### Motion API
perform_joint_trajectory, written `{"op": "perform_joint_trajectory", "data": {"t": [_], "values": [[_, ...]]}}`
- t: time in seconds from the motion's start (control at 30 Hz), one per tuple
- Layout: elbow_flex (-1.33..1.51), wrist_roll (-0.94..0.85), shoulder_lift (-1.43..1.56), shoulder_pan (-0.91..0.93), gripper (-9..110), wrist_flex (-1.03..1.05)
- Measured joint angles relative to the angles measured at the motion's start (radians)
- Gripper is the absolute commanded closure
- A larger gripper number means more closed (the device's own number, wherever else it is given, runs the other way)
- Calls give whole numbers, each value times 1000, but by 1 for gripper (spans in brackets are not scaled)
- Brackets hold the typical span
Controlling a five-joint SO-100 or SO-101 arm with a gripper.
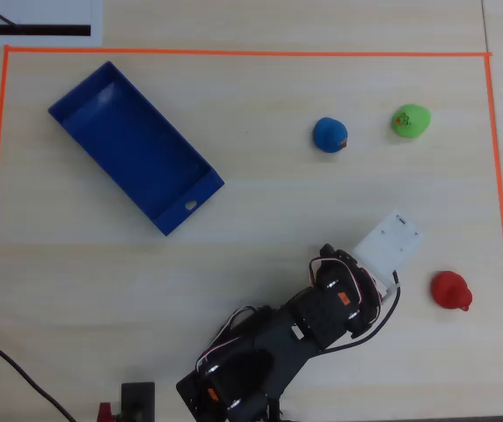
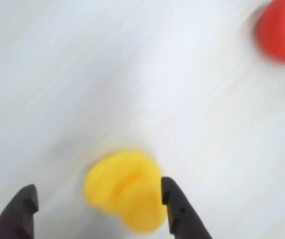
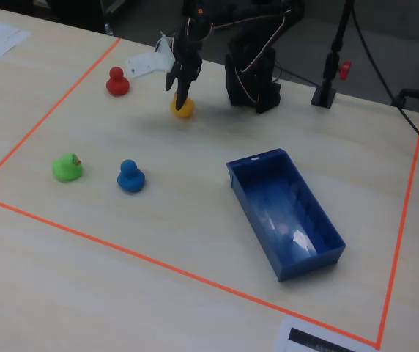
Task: Grasp yellow duck and put it into box.
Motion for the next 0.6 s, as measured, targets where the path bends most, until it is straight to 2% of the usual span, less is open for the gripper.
{"op": "perform_joint_trajectory", "data": {"t": [0.2, 0.6], "values": [[-46, 74, 2, -32, 66, 193], [-121, 86, -98, -9, 66, 235]]}}
